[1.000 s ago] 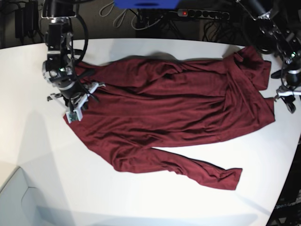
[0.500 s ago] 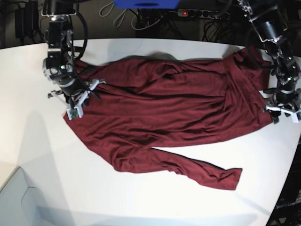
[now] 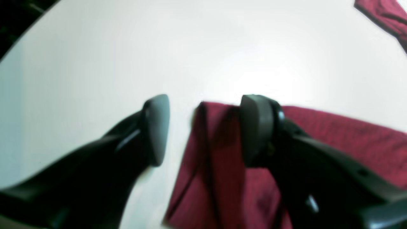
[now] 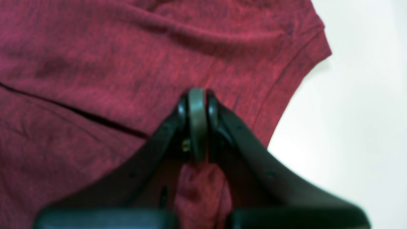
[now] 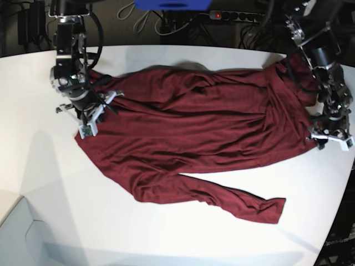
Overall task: Layout the t-shirt on the table in an organized manner, then fold the t-shirt properly
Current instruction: 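Drag the left gripper's shirt edge along the table away from the collar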
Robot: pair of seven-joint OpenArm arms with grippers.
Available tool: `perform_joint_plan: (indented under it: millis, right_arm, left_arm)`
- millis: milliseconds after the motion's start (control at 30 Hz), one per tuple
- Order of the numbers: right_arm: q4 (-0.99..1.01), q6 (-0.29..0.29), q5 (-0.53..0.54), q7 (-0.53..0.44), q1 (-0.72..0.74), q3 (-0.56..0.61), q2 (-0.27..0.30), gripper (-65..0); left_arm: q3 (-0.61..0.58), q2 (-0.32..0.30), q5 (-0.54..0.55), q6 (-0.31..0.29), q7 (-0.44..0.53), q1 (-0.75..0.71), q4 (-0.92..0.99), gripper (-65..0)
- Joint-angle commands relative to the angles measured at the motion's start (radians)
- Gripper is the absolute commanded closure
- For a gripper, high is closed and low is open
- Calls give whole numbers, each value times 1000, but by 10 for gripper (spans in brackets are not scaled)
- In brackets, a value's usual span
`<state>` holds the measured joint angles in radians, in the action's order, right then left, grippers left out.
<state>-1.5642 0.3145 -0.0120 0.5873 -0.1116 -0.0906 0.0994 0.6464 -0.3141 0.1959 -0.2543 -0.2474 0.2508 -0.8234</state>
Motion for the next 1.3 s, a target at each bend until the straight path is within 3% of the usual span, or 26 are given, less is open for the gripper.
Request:
perform_joint_plan:
  millis: [0,167,400,500,567,867,1267]
  right_arm:
    - [-18,-2,7,-22,13,-2,6,0]
    - [-18,-2,7,-22,13,-2,6,0]
    - [-18,-2,7,-22,13,-2,6,0]
    - [-18,-2,7,-22,13,-2,6,0]
    - [-18,-2,7,-22,14,-2,6,0]
    - [-18,-2,7,-22,22,-2,7,0]
    - [-18,-2,7,-22,22,-2,10,0]
  left_arm:
    - [3,-24,7,-1,26,29,-3,-342]
    - [-41,-35,-3,-1,26,43,22,-334]
    - [-90,-36,-26,0,27,43,25,-220]
    - [-90,-38,-26,0,27,43,25,-124]
    - [-90,-43,-25,0,27,43,23,-1]
    - [-89,-66,-20,2,24,84,-58,-3]
    - [-144,-63,-28,2,15,313,-53,-3]
